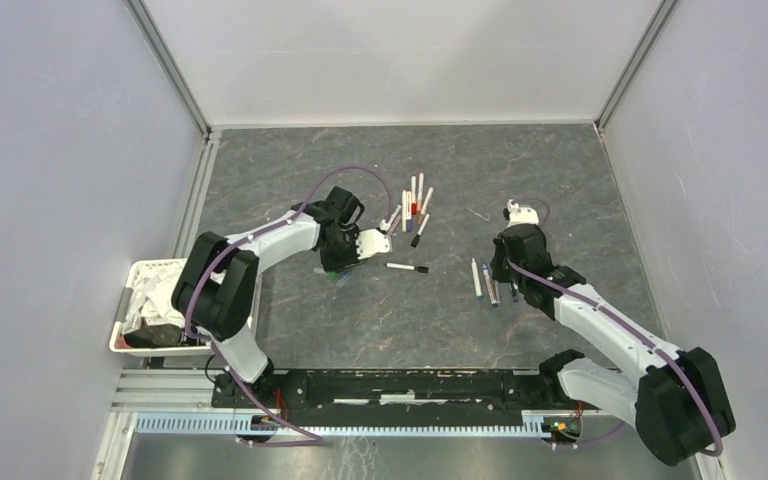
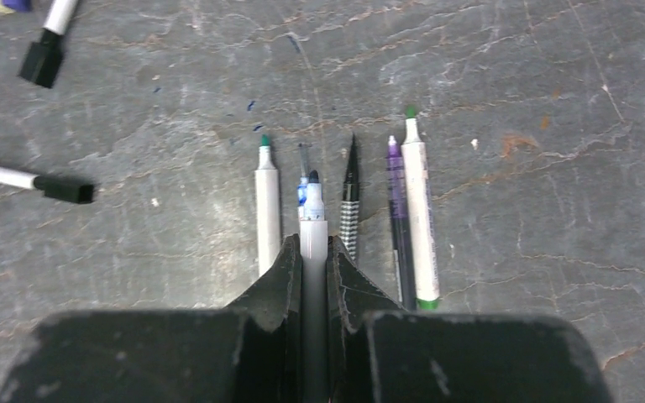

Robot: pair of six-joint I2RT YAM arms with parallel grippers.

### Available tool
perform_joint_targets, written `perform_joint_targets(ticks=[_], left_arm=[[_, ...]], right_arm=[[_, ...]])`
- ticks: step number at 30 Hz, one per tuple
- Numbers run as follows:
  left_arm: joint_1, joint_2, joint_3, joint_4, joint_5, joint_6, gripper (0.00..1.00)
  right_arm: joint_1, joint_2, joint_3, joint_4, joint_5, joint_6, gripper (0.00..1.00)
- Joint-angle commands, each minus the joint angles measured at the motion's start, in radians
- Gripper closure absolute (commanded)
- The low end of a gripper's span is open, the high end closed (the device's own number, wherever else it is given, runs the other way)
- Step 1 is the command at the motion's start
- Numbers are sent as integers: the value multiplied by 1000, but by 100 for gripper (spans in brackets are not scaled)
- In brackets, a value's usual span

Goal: Open the pen caps
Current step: Place the pen cap at the center of the board.

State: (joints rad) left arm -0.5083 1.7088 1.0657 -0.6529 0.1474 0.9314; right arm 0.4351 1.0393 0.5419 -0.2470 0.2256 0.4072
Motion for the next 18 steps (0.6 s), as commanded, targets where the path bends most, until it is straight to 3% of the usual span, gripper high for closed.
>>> perform_joint_targets(ticks=[1,5,7,8,9,10,14,18], left_arm=[[-6,-42,60,-18,9,-67,56],[-6,-93,172,-107,51,-103,50],[-6,-123,224,-133,51,-126,40],[-6,-138,250,-150,44,-137,33],[-6,-153,279,-162,31,-145,6],[-6,-166,307,-171,13,-154,1],[7,-242,378,-161,-47,-173,0],[41,-361,356,-29,-104,-250,0]], right_arm=[[-19,43,-20,95,70,-23,100],[-26,79,-39,144,86,-26,100],[-30,103,-48,162,98,-34,100],[-32,120,-48,167,104,-38,100],[-34,135,-49,171,108,-41,100],[-35,146,-50,177,112,-44,100],[-35,178,-62,200,121,-54,100],[-36,186,-60,189,117,-57,99]])
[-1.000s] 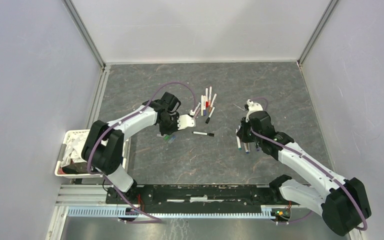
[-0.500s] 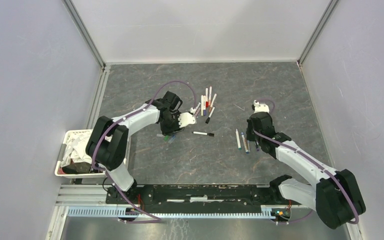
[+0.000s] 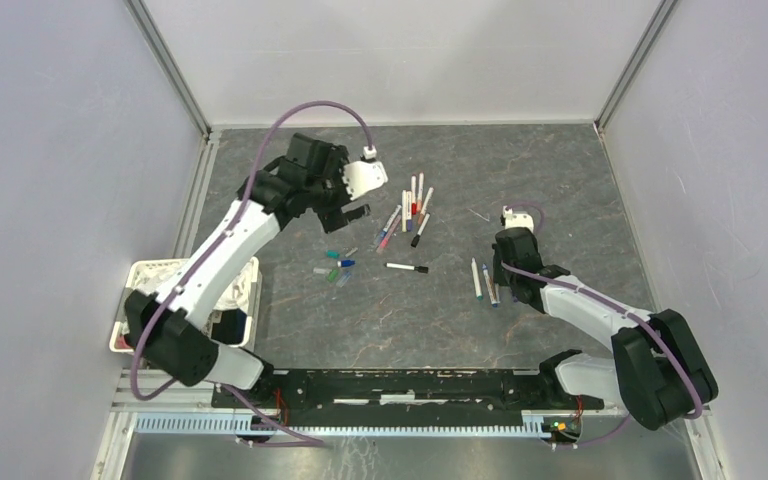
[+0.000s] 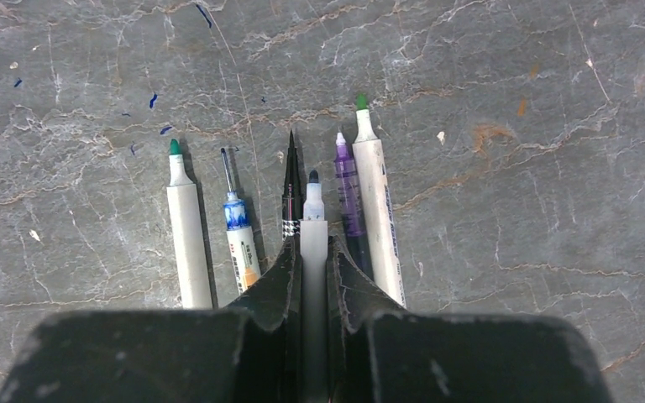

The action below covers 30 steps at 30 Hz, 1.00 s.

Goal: Open the pen caps
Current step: Place the pen cap at the center of the board, then place the pen at the center of the board.

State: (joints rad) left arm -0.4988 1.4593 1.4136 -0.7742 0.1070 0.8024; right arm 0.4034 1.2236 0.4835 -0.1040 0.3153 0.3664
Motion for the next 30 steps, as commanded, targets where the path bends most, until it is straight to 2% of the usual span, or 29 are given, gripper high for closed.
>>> perform_joint_targets(ticks=[1,3,5,8,15,23,30], left_arm=[[41,-130,-8,149,-97,-163,0],[53,-185,-42,224,-146,-191,0],[54,-209,-50,233,-148,-196,0],[54,-196,-11,182,-147,-241,0],[53,-86,131,-49,-25,-275,0],[54,-106,124,-34,-13,-277,0],[54,-114,132,-40,-17,-291,0]], right_arm=[[-3,0,-2,46,26,-19,98],[-3,0,-2,43,30,-18,95],[-4,6,0,38,28,-20,91],[-4,10,-3,37,20,-18,90],[-4,-8,4,33,1,-16,83],[-3,-4,20,15,-3,-19,73],[-3,-37,46,-6,-15,-3,80]])
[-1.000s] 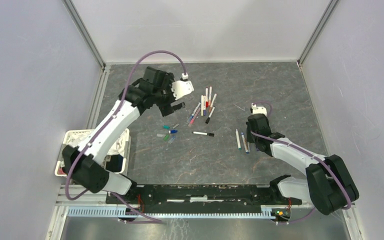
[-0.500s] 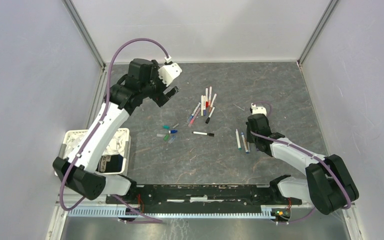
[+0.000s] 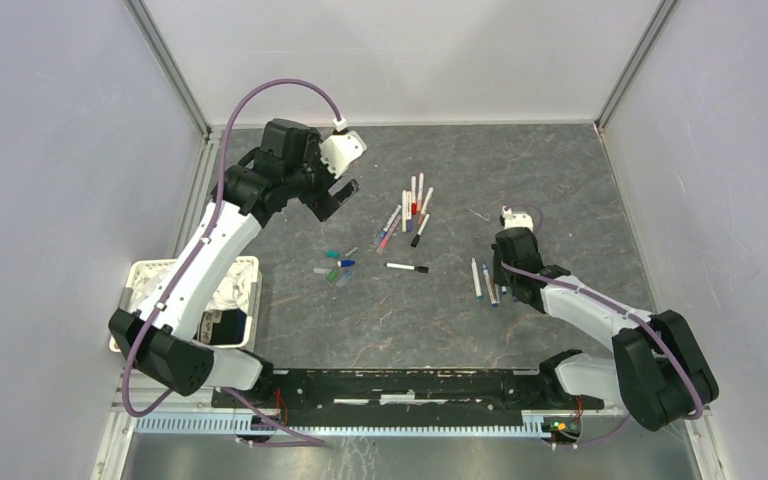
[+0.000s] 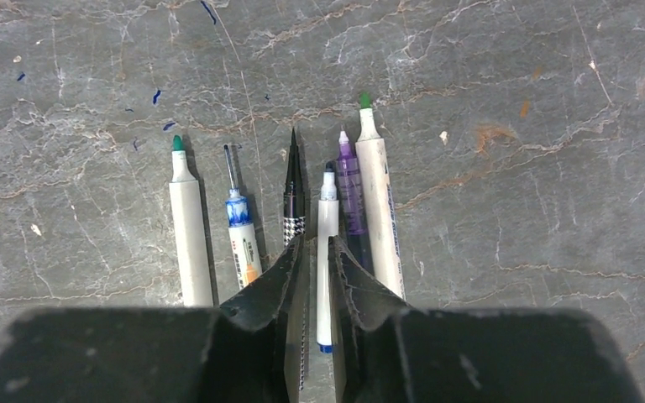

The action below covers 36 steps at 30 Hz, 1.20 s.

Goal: Open the pen caps
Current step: Place the pen at the center of the board, then pick up the pen from the center of the board.

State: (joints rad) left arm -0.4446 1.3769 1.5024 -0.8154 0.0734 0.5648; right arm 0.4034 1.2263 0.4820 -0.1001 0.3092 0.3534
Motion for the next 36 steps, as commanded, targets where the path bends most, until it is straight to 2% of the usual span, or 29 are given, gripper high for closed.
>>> perform_joint_targets(ticks=[1,4,7,12,15,20,25,31,36], left_arm=[[-1,-32,47,1,15,-66,0],[0,-29,60,-11,34,-94,0],[1,-29,34,-14,73,-105,0],[10,-43,-51,-10,147,-129,0],[23,-66,-118,11,185,-160,0],[76,-70,-179,6,244,-183,0],[127,-72,-189,-13,275,-186,0],[165,-95,-193,-28,296,-184,0],[190,-103,-187,-37,312,-174,0]], right_arm=[[-3,-51,59,-14,-16,12,80],[11,-84,104,-5,-59,5,77],[55,-70,173,19,-99,-30,69],[138,91,303,78,-304,-163,53],[176,219,361,93,-455,-238,48],[274,420,511,49,-463,-387,48],[317,558,635,5,-454,-446,49],[343,664,724,-53,-409,-502,52],[346,688,714,-77,-396,-528,53]])
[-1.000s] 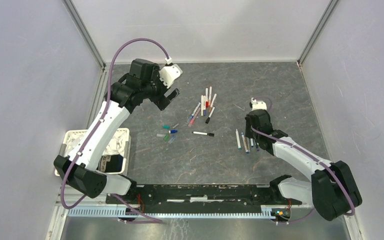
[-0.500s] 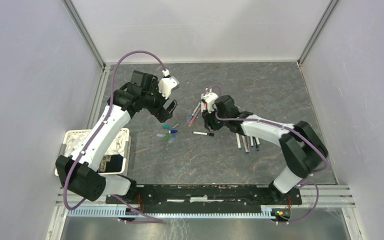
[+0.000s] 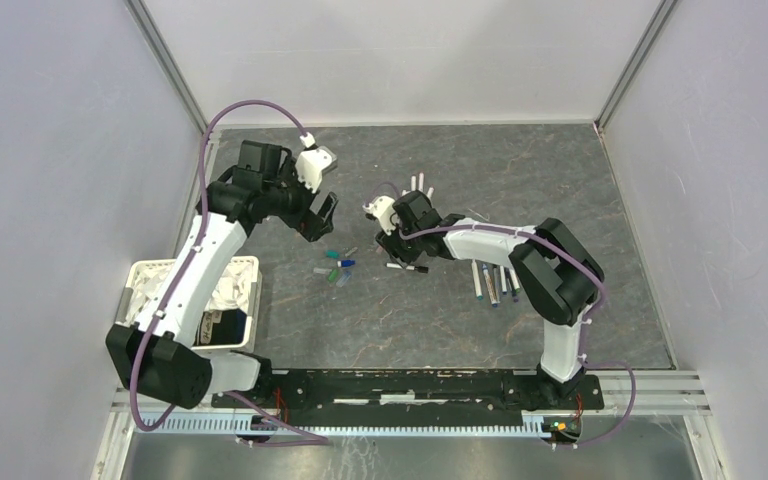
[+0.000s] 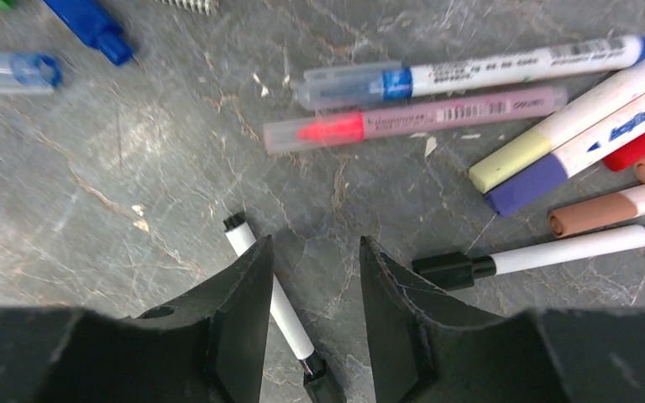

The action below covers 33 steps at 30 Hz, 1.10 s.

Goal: Open the pen caps
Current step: Pick up the pen from the center of the board.

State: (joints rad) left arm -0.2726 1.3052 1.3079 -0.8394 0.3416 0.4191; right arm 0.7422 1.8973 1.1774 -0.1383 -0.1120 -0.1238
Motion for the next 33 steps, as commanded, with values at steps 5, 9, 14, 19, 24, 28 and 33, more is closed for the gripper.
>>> perform_joint_targets(ticks=[5,9,14,19,24,28,33], left_arm=[[32,-19,37,-32,59,-25,0],[35,-18,52,-39,60,-22,0],[36,-21,55,-40,54,-21,0],[36,-24,58,-41,37,-19,0],[36,-30,57,-38,26,-13,0],[36,-28,57,-37,29,-15,0],[38,-27,60,-39,40,-20,0]], right_arm=[[9,23,-22,-40,2,-51,54],[11,19,-45,-33,12,-35,54],[9,-31,-34,-17,37,-16,54],[10,-89,18,-28,14,-4,52],[11,-124,12,-39,-56,-13,48],[11,-99,-3,-79,-101,-43,42],[15,-46,-22,-99,-76,-74,41]])
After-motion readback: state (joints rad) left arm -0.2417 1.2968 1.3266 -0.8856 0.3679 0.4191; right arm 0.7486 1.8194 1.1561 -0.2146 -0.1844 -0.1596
